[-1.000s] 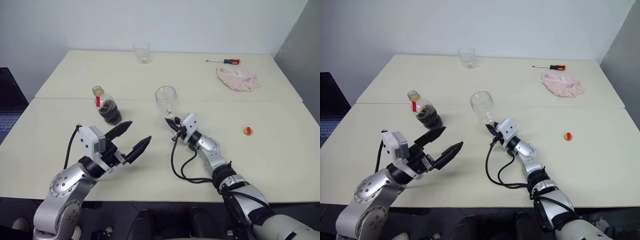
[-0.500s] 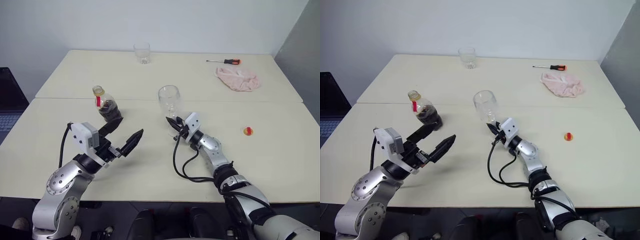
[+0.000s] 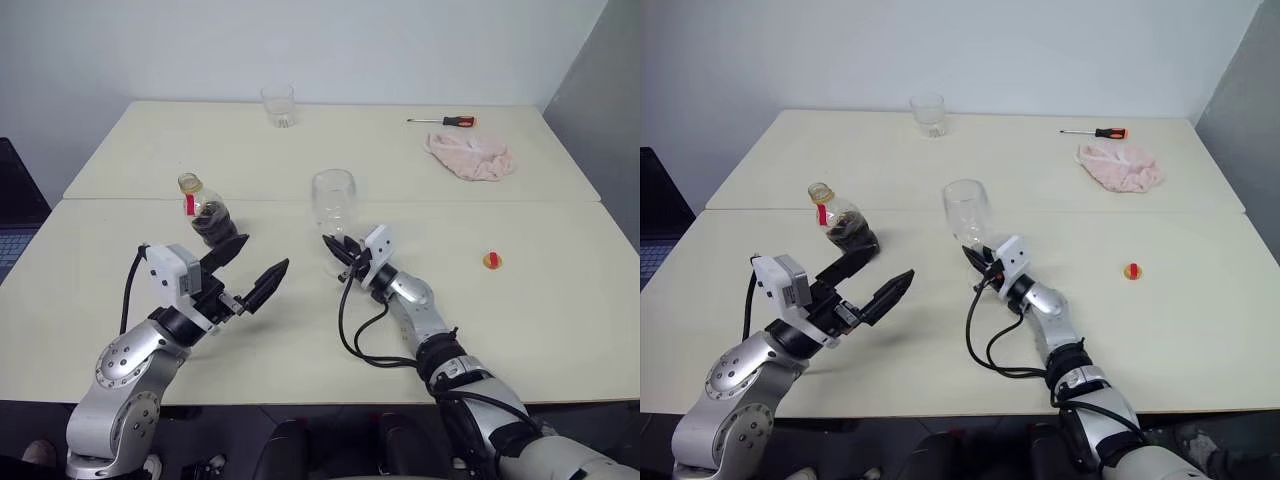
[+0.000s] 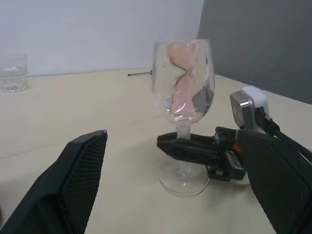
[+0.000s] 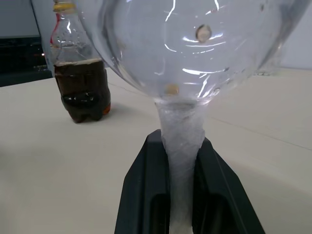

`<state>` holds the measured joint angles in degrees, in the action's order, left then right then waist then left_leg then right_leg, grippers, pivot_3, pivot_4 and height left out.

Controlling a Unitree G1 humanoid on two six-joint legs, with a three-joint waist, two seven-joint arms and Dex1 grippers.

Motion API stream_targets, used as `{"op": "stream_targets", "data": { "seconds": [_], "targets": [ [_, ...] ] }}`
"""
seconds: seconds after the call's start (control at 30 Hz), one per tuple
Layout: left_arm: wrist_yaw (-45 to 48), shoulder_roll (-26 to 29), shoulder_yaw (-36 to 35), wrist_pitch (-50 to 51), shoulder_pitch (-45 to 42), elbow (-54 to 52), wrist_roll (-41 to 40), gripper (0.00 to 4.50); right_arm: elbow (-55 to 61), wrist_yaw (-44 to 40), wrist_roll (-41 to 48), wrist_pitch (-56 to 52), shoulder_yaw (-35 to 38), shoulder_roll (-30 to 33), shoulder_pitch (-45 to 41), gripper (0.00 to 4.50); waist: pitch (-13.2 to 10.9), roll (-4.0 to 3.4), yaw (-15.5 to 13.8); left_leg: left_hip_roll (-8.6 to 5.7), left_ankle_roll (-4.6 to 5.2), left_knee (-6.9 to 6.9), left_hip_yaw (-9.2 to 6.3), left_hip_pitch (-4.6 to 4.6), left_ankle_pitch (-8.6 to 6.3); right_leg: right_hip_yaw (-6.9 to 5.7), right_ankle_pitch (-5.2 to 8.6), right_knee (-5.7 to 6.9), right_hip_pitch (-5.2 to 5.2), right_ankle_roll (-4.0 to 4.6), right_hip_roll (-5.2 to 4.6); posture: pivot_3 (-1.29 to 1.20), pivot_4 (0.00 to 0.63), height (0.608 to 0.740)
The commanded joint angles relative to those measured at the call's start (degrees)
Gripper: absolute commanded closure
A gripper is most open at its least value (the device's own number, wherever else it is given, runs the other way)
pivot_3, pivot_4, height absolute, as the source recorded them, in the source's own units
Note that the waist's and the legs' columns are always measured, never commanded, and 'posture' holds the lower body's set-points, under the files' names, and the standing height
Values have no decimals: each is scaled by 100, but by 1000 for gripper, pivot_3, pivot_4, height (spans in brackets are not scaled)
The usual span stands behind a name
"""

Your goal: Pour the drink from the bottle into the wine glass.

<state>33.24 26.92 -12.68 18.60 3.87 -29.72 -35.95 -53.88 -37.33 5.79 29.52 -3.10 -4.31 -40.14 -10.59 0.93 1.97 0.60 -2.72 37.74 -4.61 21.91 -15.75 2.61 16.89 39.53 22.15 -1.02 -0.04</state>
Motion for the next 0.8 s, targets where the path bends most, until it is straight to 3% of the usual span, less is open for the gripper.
{"op": "stream_targets", "data": {
  "seconds": [0.03, 0.43, 0.8],
  "targets": [
    [26, 34, -19, -19, 23, -142, -20, 0, 88, 20, 16, 64, 11, -78, -163, 4329, 0, 0, 0, 0, 0, 0, 0, 1, 0, 0, 0, -1, 0, 0, 0, 0, 150, 740],
    [2, 26, 3, 2, 12, -164, -13, 0, 108, 45, -56, 143, -2, -16, -109, 164, 0, -1, 2, -1, 0, 0, -1, 1, 0, 0, 0, -2, 0, 0, -1, 0, 150, 740],
    [88, 27, 12, -58, -71, -17, 26, 0, 358, -132, -35, 186, -91, 110, 66, 44, 0, -1, 1, -1, 0, 0, 0, 1, 0, 1, 0, -2, 0, 0, 0, 0, 150, 740]
  ]
}}
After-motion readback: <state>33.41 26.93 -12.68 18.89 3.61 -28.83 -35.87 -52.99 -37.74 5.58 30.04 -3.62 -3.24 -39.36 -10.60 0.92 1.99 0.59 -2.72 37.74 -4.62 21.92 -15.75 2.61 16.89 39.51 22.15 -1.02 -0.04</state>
